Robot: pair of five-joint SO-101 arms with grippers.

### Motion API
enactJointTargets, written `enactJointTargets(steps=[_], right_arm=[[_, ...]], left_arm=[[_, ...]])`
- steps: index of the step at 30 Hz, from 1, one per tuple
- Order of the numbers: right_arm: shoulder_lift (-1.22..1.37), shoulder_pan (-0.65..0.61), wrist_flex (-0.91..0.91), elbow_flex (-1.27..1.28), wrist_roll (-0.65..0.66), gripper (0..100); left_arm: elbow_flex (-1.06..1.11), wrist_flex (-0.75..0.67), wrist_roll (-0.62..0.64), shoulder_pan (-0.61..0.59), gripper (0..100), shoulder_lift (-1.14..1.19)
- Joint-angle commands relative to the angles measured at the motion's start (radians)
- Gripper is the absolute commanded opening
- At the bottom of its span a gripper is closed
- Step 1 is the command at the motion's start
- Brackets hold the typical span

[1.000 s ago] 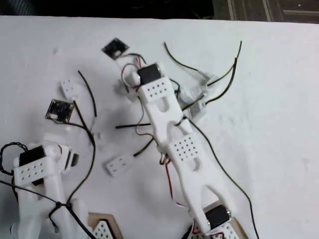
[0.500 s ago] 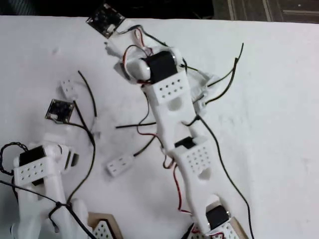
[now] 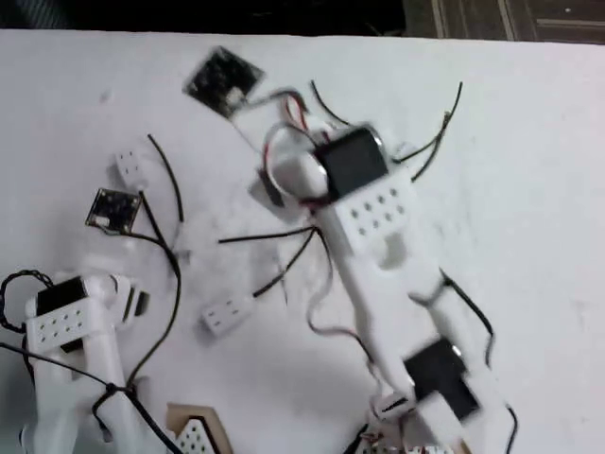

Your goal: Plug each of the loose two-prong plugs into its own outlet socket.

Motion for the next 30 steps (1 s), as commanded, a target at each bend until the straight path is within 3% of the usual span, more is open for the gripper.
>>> enactJointTargets(steps=[1,13,16,18,25,30], right_arm=[[-0.202,0.005,-0.002,0.25,0.009,1.6],[-0.595,0.041,-0.145,0.904,0.0,2.2],[-0.638,0.047,-0.24,1.063,-0.015,9.9],[-0.644,0.039,-0.314,1.16,-0.091,14.9],[-0.642,-0.117,-0.564,1.33,-0.367,14.5],[-0.63,-0.243,-0.71,1.382,-0.436,14.5]], left_arm=[[0.0,-0.014,0.011,-0.007,23,-0.031],[0.0,-0.014,0.011,-0.007,23,-0.031],[0.0,-0.014,0.011,-0.005,23,-0.031],[0.0,-0.014,0.011,-0.005,23,-0.031],[0.0,-0.014,0.011,-0.005,23,-0.031],[0.0,-0.014,0.011,-0.005,23,-0.031]])
